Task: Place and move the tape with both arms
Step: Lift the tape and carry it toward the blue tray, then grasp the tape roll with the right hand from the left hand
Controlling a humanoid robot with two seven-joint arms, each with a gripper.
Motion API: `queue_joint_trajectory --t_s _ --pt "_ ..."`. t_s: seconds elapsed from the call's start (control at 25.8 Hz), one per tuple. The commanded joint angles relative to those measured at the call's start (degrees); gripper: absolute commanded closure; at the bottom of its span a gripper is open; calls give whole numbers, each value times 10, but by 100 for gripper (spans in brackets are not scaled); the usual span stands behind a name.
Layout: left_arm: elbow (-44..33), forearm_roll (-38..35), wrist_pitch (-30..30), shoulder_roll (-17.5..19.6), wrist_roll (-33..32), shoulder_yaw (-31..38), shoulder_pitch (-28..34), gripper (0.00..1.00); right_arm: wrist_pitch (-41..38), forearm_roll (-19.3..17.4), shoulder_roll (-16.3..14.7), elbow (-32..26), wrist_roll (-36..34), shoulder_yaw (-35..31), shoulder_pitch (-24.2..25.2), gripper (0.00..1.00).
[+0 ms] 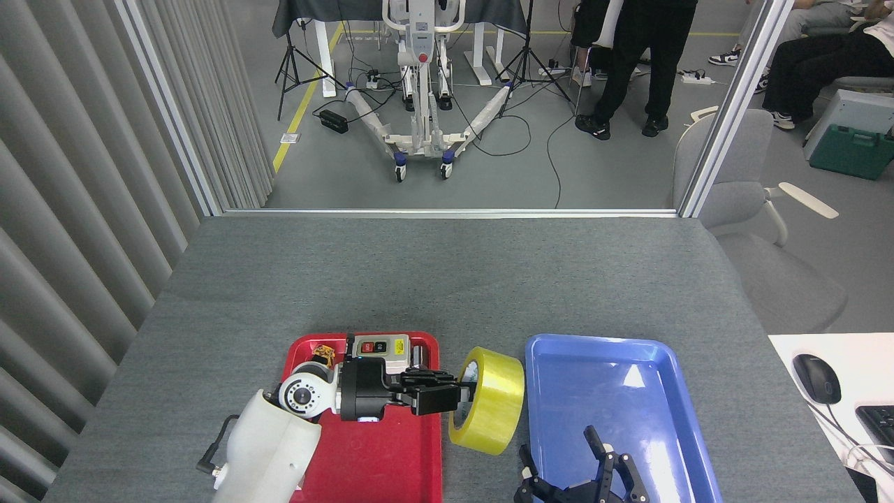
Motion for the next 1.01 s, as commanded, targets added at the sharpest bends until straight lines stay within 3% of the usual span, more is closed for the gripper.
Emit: queue_joint_trajectory --t_s 0.0,0.12,0.16,0.66,0.97 --pt "11 -16 0 -22 1 -3 3 100 -173 1 -28 -15 -39 -4 17 0" --pt "13 -16 0 -22 1 -4 4 100 -325 -7 -49 -24 -42 -10 25 0" --pt "16 -16 0 -22 1 -3 5 100 -328 -11 -52 -27 -45 -11 27 0" --pt "19 -39 0 -29 1 -6 24 100 -327 -14 -46 -53 -50 -18 40 0" --pt "11 -43 0 -28 0 -6 46 100 -240 -5 -46 -53 -47 -16 35 0"
